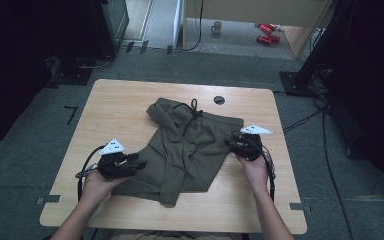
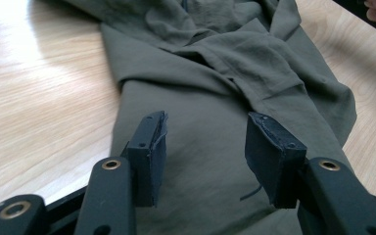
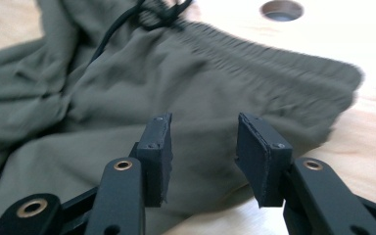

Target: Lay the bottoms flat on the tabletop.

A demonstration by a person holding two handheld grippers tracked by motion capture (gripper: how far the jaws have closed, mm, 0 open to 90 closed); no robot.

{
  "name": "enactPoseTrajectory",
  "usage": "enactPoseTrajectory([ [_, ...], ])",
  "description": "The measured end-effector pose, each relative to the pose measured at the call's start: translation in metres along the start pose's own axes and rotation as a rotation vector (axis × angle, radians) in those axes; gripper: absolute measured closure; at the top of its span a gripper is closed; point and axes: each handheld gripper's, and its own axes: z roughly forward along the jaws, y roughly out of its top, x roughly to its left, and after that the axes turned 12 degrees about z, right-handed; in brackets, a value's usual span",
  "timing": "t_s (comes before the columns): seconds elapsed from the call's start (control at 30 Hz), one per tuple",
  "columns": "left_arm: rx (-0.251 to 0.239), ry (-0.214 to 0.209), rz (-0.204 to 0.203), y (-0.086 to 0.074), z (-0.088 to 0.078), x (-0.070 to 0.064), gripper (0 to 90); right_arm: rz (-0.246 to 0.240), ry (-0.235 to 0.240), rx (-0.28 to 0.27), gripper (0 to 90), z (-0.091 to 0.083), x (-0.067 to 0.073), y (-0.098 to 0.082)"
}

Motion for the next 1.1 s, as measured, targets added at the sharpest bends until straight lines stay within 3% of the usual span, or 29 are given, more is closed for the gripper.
enactPoseTrajectory([
  [0.1,0.011,-0.014,0.021,0.005,0.008,-0.005,49.5,-0.021,0.010,0.006,56.5,-0.001,0.007,-0.009],
  [0.33,0.025,-0.065,0.056,0.013,0.027,-0.018,48.7,0.007,0.045,0.004,55.9,-0.008,0.014,-0.033],
  [0.53,0.047,-0.078,0.096,0.017,0.039,-0.026,48.3,-0.014,0.051,-0.008,55.1,-0.011,0.022,-0.039],
  [0.8,0.078,-0.099,0.083,0.016,0.056,-0.030,48.5,-0.038,0.064,0.003,53.3,-0.009,0.030,-0.046],
  [1.1,0.114,-0.098,0.100,0.015,0.076,-0.037,48.3,-0.051,0.075,-0.002,51.7,-0.010,0.036,-0.050],
])
